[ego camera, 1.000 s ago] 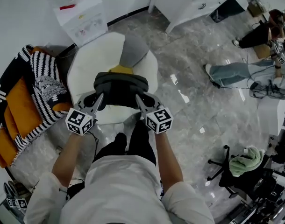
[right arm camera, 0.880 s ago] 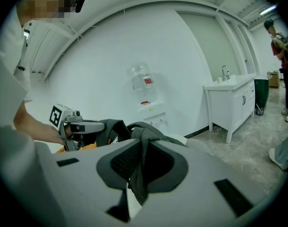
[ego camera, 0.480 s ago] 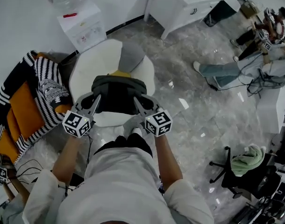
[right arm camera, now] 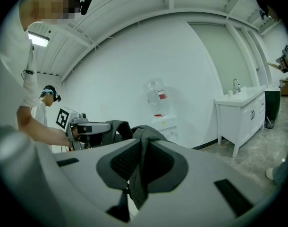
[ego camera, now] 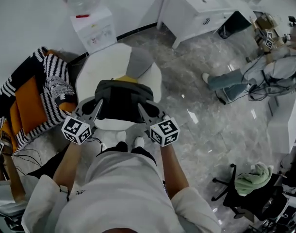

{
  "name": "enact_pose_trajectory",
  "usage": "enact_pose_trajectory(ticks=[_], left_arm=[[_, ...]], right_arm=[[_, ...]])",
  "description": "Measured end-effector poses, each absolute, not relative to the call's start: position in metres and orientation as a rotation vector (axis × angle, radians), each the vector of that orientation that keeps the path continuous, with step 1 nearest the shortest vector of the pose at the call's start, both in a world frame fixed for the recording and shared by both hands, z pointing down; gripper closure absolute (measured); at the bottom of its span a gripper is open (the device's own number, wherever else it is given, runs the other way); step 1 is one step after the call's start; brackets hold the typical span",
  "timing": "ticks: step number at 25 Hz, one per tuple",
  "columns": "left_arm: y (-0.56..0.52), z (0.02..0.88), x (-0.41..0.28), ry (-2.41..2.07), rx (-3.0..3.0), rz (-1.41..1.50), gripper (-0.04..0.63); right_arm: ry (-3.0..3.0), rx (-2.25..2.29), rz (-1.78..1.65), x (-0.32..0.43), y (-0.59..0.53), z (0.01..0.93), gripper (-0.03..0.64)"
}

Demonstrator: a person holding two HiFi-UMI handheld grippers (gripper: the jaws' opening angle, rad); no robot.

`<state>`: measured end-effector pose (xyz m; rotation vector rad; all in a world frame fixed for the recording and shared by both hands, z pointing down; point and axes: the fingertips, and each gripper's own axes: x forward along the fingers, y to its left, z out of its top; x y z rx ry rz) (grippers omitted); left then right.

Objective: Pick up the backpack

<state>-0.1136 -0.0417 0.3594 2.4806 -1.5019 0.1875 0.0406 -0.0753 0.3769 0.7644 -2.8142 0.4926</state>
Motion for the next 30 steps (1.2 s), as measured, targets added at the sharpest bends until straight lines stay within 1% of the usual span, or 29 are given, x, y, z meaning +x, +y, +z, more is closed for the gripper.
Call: enact_pose_trajectory(ticks=[6,13,18,23,30], left_arm=[[0.002,0.326,-0.074,-1.564,2.482,0.172,0.566],[0.005,0.303,-0.076,-1.58,2.522,0.125,0.566],[0.035,0.258,-0.046,-1.597,2.569,0.128,0.566],[0.006,0.265,-0.082,-1.592,2.606,0.079,0.566],[-0.002,0.245,-0.089,-1.596,2.654,0.05,0.566]], right_arm=[[-2.856,0.721,0.464,0.079,-0.039,0.346,0.575],[-2.898,0.684,0.401,0.077,-0.04,0.321,0.575],[-2.956,0.659,0.399,0.107,-0.013,0.278,0.575],[-2.963,0.658,0.354,0.073,-0.039,0.284,0.575],[-2.991,0.663,0.3,0.066,-0.048,0.263,0.575]])
